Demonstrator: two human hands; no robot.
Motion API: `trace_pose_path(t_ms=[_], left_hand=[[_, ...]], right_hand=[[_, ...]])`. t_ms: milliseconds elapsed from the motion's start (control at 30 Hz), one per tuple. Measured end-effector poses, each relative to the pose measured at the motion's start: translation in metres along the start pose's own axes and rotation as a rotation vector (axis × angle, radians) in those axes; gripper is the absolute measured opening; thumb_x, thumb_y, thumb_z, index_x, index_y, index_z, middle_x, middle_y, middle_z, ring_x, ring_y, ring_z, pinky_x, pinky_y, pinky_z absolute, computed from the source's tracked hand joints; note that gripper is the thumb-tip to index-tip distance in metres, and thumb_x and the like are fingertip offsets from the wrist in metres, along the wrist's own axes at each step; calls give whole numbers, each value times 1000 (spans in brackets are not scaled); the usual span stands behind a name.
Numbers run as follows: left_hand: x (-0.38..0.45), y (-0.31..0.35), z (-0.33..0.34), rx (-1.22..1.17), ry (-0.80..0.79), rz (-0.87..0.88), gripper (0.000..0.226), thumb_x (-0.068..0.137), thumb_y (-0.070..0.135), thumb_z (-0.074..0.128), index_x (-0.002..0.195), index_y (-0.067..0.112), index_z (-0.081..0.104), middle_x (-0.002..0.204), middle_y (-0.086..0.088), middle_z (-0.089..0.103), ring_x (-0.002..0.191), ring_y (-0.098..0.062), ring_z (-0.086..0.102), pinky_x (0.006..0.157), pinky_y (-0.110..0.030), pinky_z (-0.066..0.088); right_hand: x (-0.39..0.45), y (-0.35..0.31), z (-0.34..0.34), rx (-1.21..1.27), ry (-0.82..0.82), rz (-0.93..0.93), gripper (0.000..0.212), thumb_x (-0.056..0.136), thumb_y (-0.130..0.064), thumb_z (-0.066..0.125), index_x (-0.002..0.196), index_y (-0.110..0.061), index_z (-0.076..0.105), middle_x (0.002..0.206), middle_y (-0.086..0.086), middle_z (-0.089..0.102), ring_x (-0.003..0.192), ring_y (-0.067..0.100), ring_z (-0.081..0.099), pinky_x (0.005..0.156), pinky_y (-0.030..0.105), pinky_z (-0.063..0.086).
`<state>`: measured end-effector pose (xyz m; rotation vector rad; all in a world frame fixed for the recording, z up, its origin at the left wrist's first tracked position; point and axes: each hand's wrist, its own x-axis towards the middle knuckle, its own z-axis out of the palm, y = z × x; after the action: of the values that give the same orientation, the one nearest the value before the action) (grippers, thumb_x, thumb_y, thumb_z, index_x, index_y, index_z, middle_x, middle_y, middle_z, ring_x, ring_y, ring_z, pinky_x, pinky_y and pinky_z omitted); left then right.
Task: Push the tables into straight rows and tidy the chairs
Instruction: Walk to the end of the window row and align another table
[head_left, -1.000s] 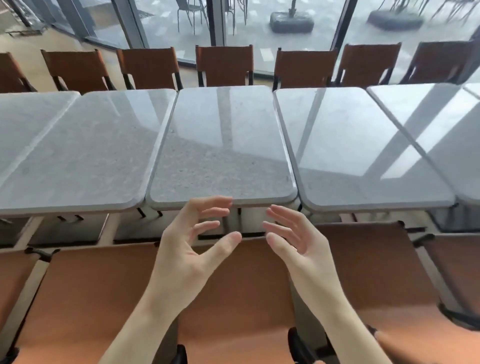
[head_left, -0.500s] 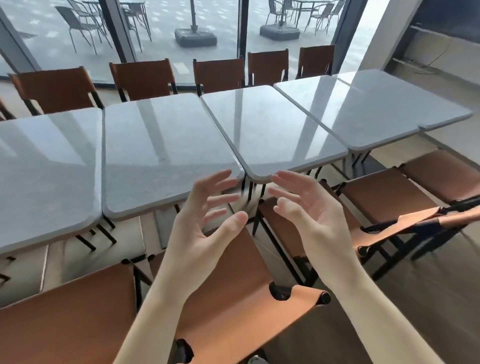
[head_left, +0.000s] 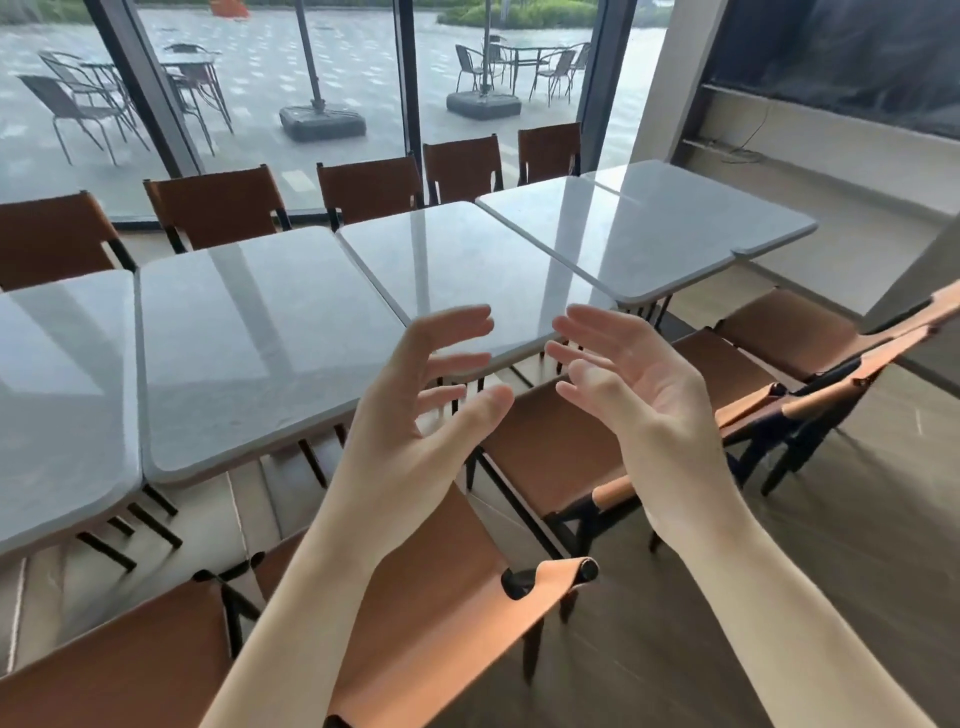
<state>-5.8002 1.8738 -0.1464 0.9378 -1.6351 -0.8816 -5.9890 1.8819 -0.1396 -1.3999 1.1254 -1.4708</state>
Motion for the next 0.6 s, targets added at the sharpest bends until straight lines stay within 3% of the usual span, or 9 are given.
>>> trace_pose_path(t_ms=[333,467,600], left_hand=[[39,24,105,42,-60,31,42,90,43,59,129,29,58,132,21,62,118,-2,64,97,-33,55],[60,34,171,27,-68,21,34,93,35,61,126,29,60,130,20,64,117,-3,64,99,-39,54],[83,44,241,29,-91,56,36,91,41,60,126,30,60,130,23,63,118,-2,64,98,-37,55]], right_hand=[[12,-6,-119,24,123,-45,32,96,-2,60,120,-23,65,122,-6,71,115,15,68,105,47,50],[22,-7,-193,-19,127,-53,31,95,-4,62,118,-25,67,121,-6,71,116,17,67,106,51,48],[30,-3,-263,-48,130,-55,30,96,-6,63,120,-24,67,121,-7,71,117,16,66,105,50,49]])
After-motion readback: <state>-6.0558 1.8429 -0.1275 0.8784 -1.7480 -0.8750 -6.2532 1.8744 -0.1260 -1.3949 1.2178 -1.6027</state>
